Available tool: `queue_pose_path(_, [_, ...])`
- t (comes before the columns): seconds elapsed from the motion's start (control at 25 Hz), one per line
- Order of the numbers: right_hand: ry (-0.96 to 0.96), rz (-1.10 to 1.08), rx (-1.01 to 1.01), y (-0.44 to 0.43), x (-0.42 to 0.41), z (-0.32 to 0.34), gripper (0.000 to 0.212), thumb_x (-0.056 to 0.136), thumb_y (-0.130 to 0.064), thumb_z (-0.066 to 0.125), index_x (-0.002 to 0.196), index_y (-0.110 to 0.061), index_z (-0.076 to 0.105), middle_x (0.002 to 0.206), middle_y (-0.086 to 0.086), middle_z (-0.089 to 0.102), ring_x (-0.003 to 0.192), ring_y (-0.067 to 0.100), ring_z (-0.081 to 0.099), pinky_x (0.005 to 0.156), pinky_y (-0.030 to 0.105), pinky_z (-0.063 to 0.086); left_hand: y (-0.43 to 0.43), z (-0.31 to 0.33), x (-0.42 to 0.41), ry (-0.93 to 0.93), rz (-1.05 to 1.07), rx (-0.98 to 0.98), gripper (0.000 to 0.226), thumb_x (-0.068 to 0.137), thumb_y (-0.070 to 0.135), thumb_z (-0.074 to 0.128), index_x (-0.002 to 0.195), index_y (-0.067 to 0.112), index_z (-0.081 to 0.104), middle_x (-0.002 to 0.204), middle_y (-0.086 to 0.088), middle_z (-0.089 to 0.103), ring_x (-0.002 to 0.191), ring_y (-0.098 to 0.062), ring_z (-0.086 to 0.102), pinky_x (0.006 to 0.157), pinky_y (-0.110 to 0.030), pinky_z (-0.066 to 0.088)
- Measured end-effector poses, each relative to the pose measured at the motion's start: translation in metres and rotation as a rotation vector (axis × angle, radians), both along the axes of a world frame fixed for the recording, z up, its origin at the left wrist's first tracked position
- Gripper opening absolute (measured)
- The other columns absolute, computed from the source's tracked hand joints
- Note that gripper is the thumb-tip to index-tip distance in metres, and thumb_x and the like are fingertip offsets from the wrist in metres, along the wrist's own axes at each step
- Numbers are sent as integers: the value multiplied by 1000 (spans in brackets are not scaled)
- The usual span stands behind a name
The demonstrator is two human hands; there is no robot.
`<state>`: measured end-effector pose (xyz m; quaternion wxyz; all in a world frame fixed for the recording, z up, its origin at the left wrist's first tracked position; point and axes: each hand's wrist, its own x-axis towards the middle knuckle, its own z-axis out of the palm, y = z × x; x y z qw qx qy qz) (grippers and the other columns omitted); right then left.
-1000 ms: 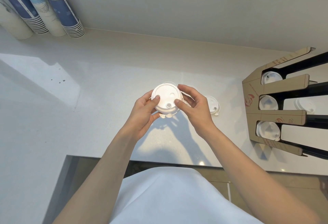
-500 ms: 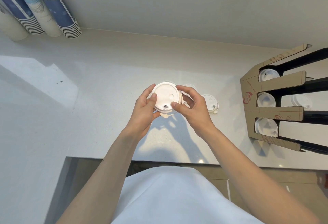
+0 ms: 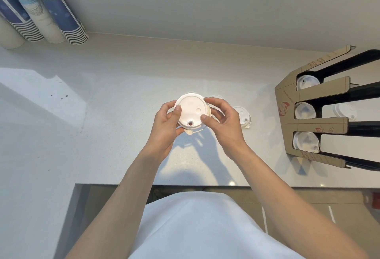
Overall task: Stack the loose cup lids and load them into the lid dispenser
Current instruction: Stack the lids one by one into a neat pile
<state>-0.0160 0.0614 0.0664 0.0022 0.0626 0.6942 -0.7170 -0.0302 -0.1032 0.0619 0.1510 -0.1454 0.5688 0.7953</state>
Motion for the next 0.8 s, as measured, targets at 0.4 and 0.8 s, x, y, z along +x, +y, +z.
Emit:
queue_pose_path(0.4, [-45,-54,6,-13,7,-1,35,90,-2,66,117,-24,61,118,3,64,92,16,72,76,28,58,-8,1,-6,0,-75,-51,32,105,23,50,131,6,55,101,-3,72,97,-23,70,80,-34,62])
queue_pose_path(0.8, [-94,-216,27,-41,18,-8,37,88,-2,68,112,-30,61,126,7,64,110,25,69,85,35,58,-41,-3,-12,14,-235,-160,28,98,16,63,124,7,66,115,-14,75,103,-22,73,85,-27,60])
